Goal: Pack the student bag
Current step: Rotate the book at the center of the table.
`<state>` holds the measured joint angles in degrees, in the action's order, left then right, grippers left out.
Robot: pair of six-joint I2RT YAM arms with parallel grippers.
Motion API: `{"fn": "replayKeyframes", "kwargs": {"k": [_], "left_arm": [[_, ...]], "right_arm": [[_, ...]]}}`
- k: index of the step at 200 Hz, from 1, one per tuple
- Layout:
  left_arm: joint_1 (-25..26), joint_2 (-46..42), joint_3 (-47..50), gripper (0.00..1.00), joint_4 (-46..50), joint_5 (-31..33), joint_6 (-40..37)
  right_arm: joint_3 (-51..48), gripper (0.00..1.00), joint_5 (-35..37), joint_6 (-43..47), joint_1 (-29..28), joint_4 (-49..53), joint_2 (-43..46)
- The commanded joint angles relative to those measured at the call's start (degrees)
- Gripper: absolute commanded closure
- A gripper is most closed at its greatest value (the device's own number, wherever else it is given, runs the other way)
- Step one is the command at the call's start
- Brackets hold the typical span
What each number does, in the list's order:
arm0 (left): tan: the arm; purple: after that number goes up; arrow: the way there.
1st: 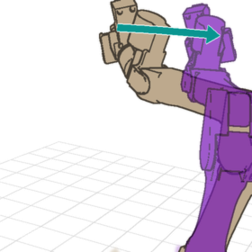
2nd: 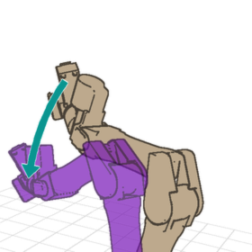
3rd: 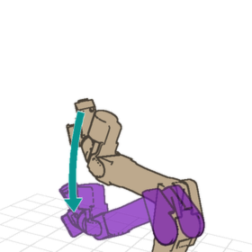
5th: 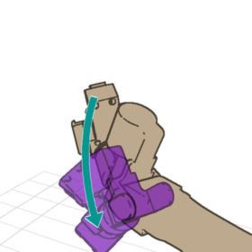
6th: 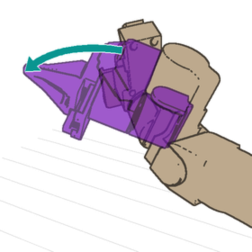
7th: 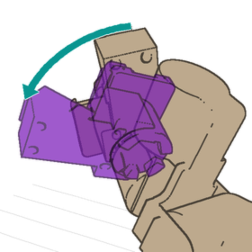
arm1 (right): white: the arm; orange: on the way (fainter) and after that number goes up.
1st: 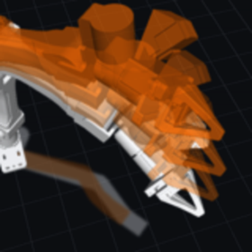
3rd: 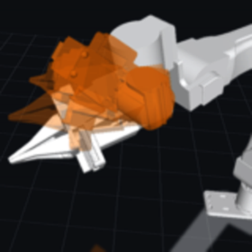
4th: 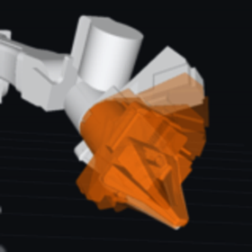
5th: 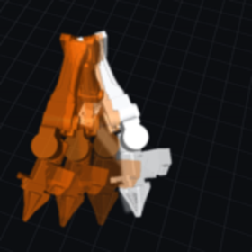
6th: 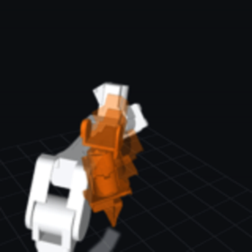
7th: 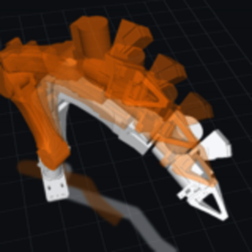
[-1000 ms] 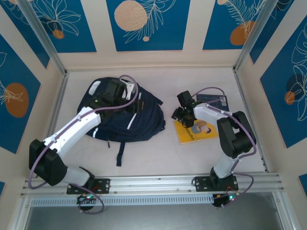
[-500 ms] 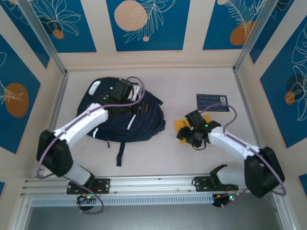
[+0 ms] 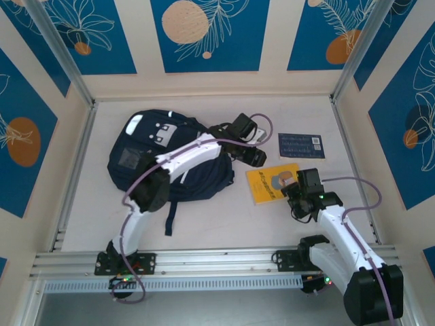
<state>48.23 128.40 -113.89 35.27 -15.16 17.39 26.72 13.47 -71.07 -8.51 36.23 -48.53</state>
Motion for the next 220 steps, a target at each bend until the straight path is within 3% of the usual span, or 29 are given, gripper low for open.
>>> {"fn": "replayKeyframes", "kwargs": {"k": [1, 43, 74, 151, 183, 220], "left_arm": [[-0.74, 6.71, -5.98, 0.46, 0.75, -4.13, -1.65], [-0.48, 13.45, -9.83, 0.45, -1.85, -4.68, 0.53], [-0.17, 13.98, -7.36, 0.45, -1.57, -3.79, 0.23], [3.84, 4.88, 7.55, 0.50, -3.71, -18.27, 0.32], [4.78, 0.20, 16.26, 0.53, -8.04, -28.39, 2.99], [4.48, -2.41, 20.44, 0.52, -9.04, -21.55, 3.87]], "right_arm": [[0.03, 0.37, -1.08, -2.97, 0.58, -3.18, 0.74], [-1.16, 0.37, -1.82, -1.92, 1.75, -3.70, 0.37], [-1.55, 0.37, -2.97, -0.43, 3.19, -4.68, -1.19], [-0.18, 0.32, -5.03, 6.47, 10.07, -5.61, -6.64], [0.82, 0.30, -4.63, 9.61, 11.30, -6.23, -8.93], [3.08, 0.30, -6.85, 14.33, 12.25, -7.42, -16.48]]}}
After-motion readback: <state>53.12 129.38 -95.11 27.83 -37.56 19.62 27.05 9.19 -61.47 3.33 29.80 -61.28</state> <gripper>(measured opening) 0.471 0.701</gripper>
